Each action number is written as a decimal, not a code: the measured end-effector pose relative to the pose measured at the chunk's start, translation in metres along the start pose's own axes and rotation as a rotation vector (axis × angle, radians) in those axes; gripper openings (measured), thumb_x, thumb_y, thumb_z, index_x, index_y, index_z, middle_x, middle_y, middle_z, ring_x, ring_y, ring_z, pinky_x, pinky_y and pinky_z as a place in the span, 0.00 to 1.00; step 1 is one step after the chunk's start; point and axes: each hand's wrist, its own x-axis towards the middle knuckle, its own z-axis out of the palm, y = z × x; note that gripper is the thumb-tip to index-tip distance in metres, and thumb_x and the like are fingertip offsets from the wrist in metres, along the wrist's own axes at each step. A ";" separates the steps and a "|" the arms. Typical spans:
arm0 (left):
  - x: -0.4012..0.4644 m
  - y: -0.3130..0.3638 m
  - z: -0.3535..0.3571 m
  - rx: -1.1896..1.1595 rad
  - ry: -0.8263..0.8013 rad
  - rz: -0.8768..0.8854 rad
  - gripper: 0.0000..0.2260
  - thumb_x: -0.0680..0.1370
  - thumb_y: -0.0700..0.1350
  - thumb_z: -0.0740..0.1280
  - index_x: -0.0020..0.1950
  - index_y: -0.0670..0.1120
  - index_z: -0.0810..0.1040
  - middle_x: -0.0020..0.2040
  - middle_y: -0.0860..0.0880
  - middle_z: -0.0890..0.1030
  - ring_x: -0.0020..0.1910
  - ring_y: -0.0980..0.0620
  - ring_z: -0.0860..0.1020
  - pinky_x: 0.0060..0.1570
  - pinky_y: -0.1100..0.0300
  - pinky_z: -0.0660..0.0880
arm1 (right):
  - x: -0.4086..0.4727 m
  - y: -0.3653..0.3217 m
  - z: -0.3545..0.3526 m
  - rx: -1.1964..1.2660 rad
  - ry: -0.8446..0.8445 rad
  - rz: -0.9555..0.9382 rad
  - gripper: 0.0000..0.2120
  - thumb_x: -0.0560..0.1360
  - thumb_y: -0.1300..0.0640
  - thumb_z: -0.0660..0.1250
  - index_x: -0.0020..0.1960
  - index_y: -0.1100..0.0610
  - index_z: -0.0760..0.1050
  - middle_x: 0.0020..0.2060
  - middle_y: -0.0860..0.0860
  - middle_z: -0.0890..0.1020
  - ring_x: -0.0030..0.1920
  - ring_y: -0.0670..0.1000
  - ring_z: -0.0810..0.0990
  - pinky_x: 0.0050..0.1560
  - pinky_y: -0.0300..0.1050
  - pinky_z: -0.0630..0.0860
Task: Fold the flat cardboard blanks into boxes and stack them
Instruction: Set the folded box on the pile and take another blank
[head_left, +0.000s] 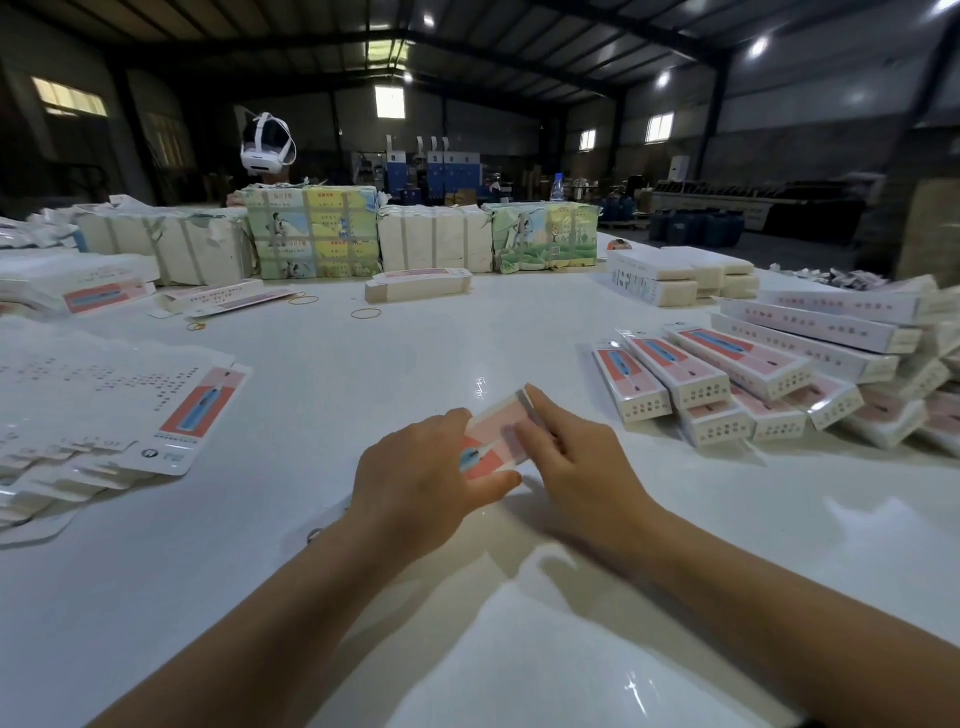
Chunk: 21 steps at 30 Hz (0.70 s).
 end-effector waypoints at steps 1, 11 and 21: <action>0.000 -0.001 -0.001 0.025 0.009 0.006 0.24 0.70 0.69 0.62 0.55 0.53 0.69 0.46 0.57 0.74 0.40 0.54 0.74 0.40 0.60 0.75 | 0.002 -0.003 -0.002 0.200 -0.004 0.081 0.15 0.81 0.52 0.58 0.60 0.58 0.78 0.46 0.50 0.83 0.45 0.49 0.81 0.44 0.29 0.75; -0.002 -0.002 0.000 0.045 0.108 0.068 0.31 0.70 0.68 0.63 0.67 0.54 0.66 0.59 0.55 0.77 0.48 0.54 0.77 0.47 0.60 0.76 | 0.013 0.000 -0.013 0.906 0.016 0.388 0.13 0.76 0.69 0.62 0.53 0.57 0.82 0.47 0.55 0.85 0.48 0.52 0.85 0.44 0.41 0.81; -0.004 0.003 -0.004 0.169 0.206 0.177 0.32 0.66 0.63 0.73 0.62 0.43 0.76 0.48 0.46 0.83 0.40 0.47 0.81 0.34 0.55 0.77 | 0.009 -0.003 -0.013 0.784 0.018 0.300 0.23 0.77 0.71 0.58 0.41 0.49 0.85 0.45 0.51 0.86 0.47 0.50 0.84 0.44 0.38 0.80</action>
